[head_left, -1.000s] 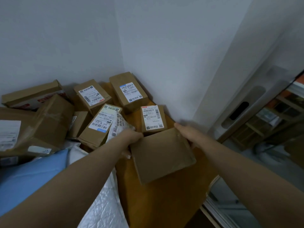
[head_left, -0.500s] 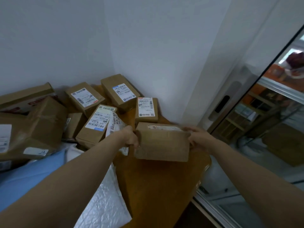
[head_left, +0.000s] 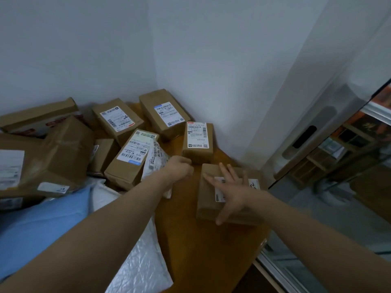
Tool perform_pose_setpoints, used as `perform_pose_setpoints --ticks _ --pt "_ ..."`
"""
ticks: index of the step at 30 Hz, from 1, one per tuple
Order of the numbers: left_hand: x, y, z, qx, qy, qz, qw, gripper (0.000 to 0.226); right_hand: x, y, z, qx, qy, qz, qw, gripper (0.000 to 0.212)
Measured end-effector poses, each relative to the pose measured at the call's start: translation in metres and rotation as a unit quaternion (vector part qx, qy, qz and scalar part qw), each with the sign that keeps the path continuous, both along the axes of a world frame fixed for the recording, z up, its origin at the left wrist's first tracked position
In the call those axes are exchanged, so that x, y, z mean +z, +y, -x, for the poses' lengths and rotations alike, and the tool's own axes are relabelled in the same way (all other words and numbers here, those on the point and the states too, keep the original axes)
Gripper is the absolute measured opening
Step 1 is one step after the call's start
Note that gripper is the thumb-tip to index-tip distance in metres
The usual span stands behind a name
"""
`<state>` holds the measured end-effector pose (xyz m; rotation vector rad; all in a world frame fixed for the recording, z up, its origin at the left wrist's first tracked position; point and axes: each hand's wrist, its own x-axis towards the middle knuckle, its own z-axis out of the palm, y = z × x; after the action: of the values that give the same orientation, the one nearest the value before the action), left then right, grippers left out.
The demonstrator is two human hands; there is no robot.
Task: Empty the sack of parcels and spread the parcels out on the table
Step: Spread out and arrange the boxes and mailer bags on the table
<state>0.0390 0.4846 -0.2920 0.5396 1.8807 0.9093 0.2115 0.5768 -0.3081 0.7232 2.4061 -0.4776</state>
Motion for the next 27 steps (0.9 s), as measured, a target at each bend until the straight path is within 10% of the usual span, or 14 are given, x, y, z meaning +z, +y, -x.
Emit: perform_pose_setpoints --ticks 6,13,20,23,27 --pt "-0.001 0.002 0.046 -0.027 0.406 0.140 0.903 0.071 -0.008 0.020 0.039 -0.187 0.062 -0.155 0.968 0.105" --pt "-0.029 -0.012 0.090 0.009 0.257 0.305 0.917 0.143 -0.016 0.062 0.124 -0.171 0.121 -0.156 0.965 0.088" --pt "-0.040 -0.019 0.121 0.002 0.272 0.299 0.915 0.125 -0.034 0.100 0.169 -0.135 0.056 -0.163 0.976 0.077" --pt "-0.042 -0.017 0.124 0.004 0.290 0.286 0.913 0.111 -0.032 0.088 0.176 -0.041 0.158 -0.190 0.968 0.083" --pt "-0.038 -0.019 0.125 0.002 0.309 0.294 0.904 0.108 -0.038 0.052 0.192 -0.032 0.154 0.095 0.983 0.119"
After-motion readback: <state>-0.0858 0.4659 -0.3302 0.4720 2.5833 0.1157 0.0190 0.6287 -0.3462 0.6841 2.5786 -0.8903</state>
